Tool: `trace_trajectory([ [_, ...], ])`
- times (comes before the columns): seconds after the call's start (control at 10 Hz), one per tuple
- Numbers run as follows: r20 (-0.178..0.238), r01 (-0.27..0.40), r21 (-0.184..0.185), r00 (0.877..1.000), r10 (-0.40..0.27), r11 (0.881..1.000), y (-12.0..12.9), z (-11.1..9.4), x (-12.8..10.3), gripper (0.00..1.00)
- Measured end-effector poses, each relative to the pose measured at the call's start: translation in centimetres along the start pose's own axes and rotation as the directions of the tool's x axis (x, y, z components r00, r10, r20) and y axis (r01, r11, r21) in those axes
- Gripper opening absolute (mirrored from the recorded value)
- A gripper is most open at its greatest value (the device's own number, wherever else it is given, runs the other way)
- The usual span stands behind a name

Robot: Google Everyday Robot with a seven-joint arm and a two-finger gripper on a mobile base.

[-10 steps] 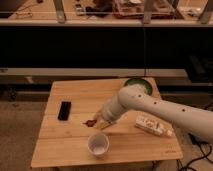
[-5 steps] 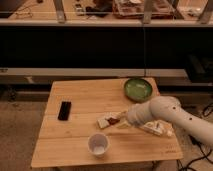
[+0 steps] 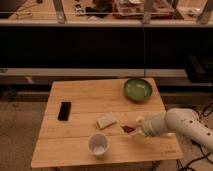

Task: Place the pepper in the ceramic bowl

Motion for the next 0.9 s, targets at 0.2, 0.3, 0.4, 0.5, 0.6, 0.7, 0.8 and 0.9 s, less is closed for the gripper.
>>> trace_trajectory([
  [0.2, 0.000, 0.000, 0.000, 1.000, 0.000, 1.000, 0.0, 0.0, 0.0, 0.00],
  [0.3, 0.000, -0.002, 0.002, 1.000, 0.002, 1.000, 0.0, -0.1, 0.1, 0.00],
  [0.4, 0.000, 0.000, 0.003, 1.000, 0.000, 1.000, -0.1, -0.1, 0.0, 0.00],
  [0.5, 0.001, -0.003, 0.009, 1.000, 0.003, 1.000, -0.7, 0.0, -0.1, 0.00],
  [0.6, 0.007, -0.012, 0.027, 1.000, 0.011, 1.000, -2.3, 0.2, -0.5, 0.00],
  [0.7, 0.020, -0.029, 0.062, 0.999, 0.028, 0.998, -5.4, 0.6, -1.2, 0.00],
  [0.8, 0.031, -0.045, 0.088, 0.999, 0.043, 0.995, -7.7, 0.9, -1.6, 0.00],
  [0.9, 0.046, -0.061, 0.121, 0.997, 0.056, 0.991, -10.6, 1.3, -2.1, 0.00],
])
